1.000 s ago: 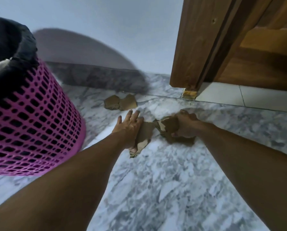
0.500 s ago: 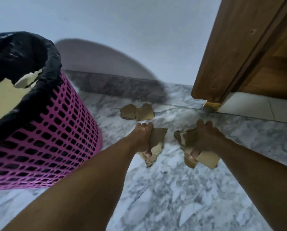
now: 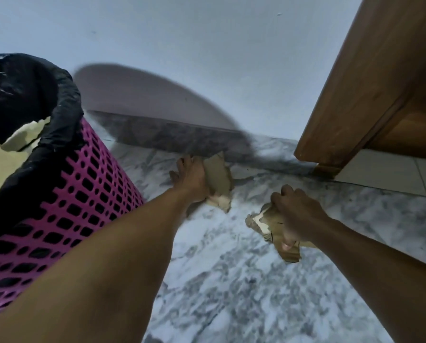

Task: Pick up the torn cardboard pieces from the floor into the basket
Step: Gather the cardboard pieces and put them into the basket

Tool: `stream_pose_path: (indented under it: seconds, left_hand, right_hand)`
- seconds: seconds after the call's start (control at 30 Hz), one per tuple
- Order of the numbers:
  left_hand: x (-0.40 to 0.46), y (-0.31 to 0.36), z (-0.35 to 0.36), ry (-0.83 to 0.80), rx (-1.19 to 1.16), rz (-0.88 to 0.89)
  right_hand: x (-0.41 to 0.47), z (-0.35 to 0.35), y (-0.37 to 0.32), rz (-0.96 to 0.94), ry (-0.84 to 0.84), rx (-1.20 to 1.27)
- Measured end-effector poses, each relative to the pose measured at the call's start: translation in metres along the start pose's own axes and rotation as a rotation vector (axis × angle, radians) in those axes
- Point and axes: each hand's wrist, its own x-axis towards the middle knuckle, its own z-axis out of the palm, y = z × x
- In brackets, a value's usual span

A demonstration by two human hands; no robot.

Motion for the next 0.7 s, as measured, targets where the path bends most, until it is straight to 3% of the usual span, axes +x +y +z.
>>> stream_pose_path:
  seconds: [0.07, 0.17, 0.43, 0.6, 0.7]
  left_hand:
    - [0.007, 0.006, 0.003, -0.046, -0.137, -0.081]
    - [0.012, 0.016, 0.007, -0.035, -0.157, -0.141]
    - [0.014, 0.021, 0.005, -0.018, -0.247, -0.105]
    - [0.0, 0.029, 0.004, -0.049, -0.319, -0.097]
    - [-0.021, 0.032, 0.011, -0.134, -0.28, -0.108]
  right_hand:
    - [0.002, 0.001, -0.001, 0.004, -0.012, 0.007]
    - [0.004, 0.0, -0.001, 0.01, -0.036, 0.014]
    - [0.007, -0.005, -0.001, 0.004, -0.108, 0.039]
    - [0.0, -0.005, -0.001, 0.038, -0.066, 0.031]
    - [-0.007, -0.004, -0.004, 0.041, 0.078, 0.039]
